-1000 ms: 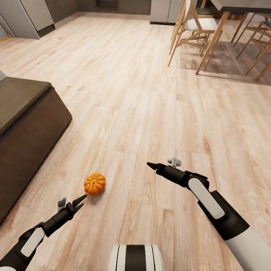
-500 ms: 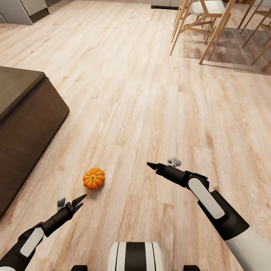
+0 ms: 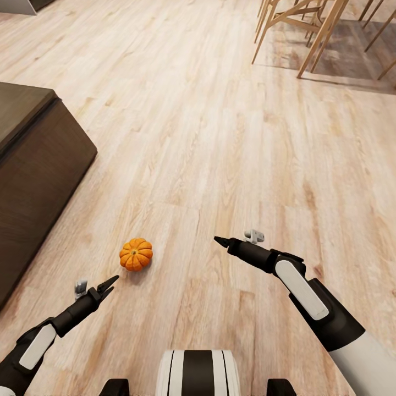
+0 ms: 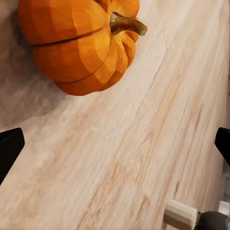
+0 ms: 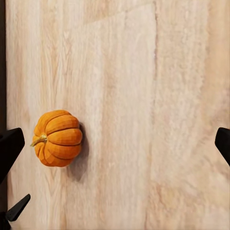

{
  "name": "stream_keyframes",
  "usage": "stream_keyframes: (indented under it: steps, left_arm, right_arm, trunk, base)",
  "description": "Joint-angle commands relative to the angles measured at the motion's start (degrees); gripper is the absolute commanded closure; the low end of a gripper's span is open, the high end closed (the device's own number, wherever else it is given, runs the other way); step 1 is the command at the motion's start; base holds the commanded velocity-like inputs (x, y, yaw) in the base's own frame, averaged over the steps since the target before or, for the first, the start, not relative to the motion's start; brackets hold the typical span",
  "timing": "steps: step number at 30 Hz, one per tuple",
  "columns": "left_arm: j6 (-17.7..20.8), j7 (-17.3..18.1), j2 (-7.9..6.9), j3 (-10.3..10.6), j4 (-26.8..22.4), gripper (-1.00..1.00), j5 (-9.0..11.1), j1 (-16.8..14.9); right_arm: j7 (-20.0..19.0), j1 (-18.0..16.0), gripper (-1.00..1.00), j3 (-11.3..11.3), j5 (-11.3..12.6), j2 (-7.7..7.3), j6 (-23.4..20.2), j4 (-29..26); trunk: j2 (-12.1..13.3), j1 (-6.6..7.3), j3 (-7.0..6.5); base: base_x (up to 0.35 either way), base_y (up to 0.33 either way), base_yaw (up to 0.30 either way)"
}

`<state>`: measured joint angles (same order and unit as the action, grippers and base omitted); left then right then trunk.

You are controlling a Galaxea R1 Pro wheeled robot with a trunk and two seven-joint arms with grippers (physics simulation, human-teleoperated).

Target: Place each of the two pumpkins and all three candles from the living room inside a cabinet in the living room (use any cabinet), then make sure every cabinet is closed, and position the cauldron so it is next to a table in the living room.

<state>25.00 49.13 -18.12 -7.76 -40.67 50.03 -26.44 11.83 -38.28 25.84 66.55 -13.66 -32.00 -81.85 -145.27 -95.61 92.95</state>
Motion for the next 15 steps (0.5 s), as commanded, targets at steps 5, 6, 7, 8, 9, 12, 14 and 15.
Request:
stream_keyframes:
  steps: [5, 6, 7, 8, 9, 12, 14, 15]
  left_arm:
    - [0.49, 0.09, 0.14, -0.02, -0.71, -1.00, 0.41, -0.01]
    - [0.49, 0.09, 0.16, -0.03, -0.75, -1.00, 0.41, -0.01]
    - [0.49, 0.09, 0.17, -0.03, -0.77, -1.00, 0.40, -0.01]
    - [0.49, 0.09, 0.16, -0.02, -0.76, -1.00, 0.37, -0.01]
    - [0.49, 0.09, 0.16, -0.01, -0.75, -1.00, 0.36, -0.01]
    - [0.49, 0.05, 0.18, 0.02, -0.73, -1.00, 0.27, -0.01]
    - [0.49, 0.03, 0.14, 0.02, -0.73, -1.00, 0.25, -0.01]
    - [0.49, 0.02, 0.14, 0.02, -0.73, -1.00, 0.25, -0.01]
  right_arm:
    - [0.56, -0.04, -1.00, 0.09, 0.60, -0.11, 0.01, -0.14]
    - [0.56, -0.04, -1.00, 0.09, 0.60, -0.12, 0.01, -0.14]
    - [0.56, -0.04, -1.00, 0.09, 0.60, -0.11, 0.01, -0.15]
    - [0.55, -0.04, -1.00, 0.09, 0.60, -0.12, 0.01, -0.15]
    - [0.55, -0.04, -1.00, 0.09, 0.60, -0.12, 0.01, -0.15]
    - [0.50, -0.04, -1.00, 0.09, 0.60, -0.13, 0.01, -0.15]
    - [0.49, -0.04, -1.00, 0.09, 0.60, -0.13, 0.01, -0.15]
    - [0.49, -0.04, -1.00, 0.09, 0.60, -0.13, 0.01, -0.15]
  trunk:
    - [-0.01, 0.01, 0.03]
    - [-0.01, 0.01, 0.03]
    - [-0.01, 0.01, 0.03]
    - [-0.01, 0.01, 0.03]
    - [-0.01, 0.01, 0.03]
    - [-0.01, 0.01, 0.03]
    - [-0.01, 0.01, 0.03]
    - [-0.01, 0.01, 0.03]
  base:
    - [0.000, 0.000, 0.000]
    - [0.000, 0.000, 0.000]
    - [0.000, 0.000, 0.000]
    - [0.000, 0.000, 0.000]
    - [0.006, 0.000, 0.000]
    - [0.165, 0.000, 0.000]
    - [0.241, 0.000, 0.000]
    - [0.209, 0.000, 0.000]
